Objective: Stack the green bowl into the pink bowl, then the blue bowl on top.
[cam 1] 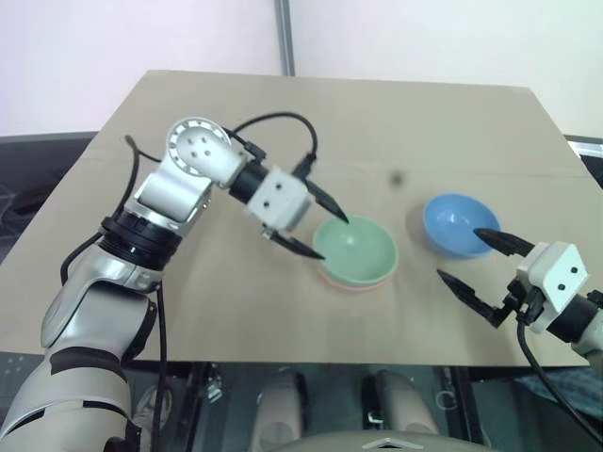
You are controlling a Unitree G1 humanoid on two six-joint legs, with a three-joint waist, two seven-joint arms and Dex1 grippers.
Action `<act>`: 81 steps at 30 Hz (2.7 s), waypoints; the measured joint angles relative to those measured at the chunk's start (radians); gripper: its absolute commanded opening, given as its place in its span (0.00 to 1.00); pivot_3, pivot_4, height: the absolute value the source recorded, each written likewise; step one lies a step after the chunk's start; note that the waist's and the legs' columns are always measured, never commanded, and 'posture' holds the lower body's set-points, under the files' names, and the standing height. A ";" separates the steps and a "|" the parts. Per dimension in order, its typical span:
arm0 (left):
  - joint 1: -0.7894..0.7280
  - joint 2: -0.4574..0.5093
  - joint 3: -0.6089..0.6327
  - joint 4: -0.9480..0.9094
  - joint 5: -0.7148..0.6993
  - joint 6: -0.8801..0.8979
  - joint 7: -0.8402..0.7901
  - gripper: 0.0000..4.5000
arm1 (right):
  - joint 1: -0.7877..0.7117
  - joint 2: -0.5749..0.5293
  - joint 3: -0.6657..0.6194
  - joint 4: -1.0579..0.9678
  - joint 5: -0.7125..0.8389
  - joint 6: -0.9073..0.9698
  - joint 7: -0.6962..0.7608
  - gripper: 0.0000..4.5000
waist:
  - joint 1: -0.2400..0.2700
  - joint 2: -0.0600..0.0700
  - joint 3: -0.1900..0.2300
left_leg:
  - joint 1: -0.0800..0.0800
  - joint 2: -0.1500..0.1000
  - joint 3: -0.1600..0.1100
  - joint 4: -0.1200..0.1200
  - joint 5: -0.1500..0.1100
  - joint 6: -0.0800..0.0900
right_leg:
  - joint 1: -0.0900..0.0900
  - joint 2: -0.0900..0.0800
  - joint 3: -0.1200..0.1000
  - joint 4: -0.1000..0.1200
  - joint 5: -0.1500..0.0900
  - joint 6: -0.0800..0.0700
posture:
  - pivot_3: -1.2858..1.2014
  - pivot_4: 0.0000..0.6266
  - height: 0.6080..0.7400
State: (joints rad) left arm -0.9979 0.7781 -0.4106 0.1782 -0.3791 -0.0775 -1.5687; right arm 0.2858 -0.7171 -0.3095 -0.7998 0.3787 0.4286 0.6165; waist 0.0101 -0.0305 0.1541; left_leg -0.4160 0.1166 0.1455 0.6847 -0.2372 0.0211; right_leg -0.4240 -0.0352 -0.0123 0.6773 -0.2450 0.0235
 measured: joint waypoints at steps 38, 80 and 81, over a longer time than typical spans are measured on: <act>0.452 -0.041 0.405 -0.017 -0.089 0.275 0.238 1.00 | -0.477 -0.078 0.338 0.227 -0.173 -0.091 0.190 0.13 | -0.022 0.001 0.001 | -0.002 0.000 0.004 -0.002 0.000 0.000 | -0.006 0.000 0.002 0.001 0.003 -0.001 | 0.52 0.24 1.00; 0.952 0.004 0.680 -0.281 -0.207 0.319 0.290 1.00 | 0.046 -0.113 -0.366 -0.002 0.242 0.261 0.307 0.98 | -0.012 0.001 0.000 | -0.005 0.001 -0.004 -0.004 0.000 0.000 | -0.007 -0.002 -0.001 -0.002 0.001 -0.003 | 0.52 0.24 1.00; 0.966 0.013 0.690 -0.287 -0.214 0.322 0.285 1.00 | 0.048 -0.114 -0.372 0.005 0.236 0.245 0.312 0.98 | -0.013 0.001 0.000 | -0.005 0.001 -0.004 -0.004 0.000 0.000 | -0.007 -0.002 -0.001 -0.002 -0.001 -0.001 | 0.52 0.24 1.00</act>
State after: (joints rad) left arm -0.0320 0.7907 0.2797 -0.1084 -0.5931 0.2444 -1.2838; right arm 0.3337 -0.8306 -0.6812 -0.7946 0.6146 0.6732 0.9287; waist -0.0031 -0.0296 0.1545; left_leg -0.4212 0.1172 0.1416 0.6811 -0.2375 0.0208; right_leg -0.4312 -0.0375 -0.0137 0.6754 -0.2456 0.0230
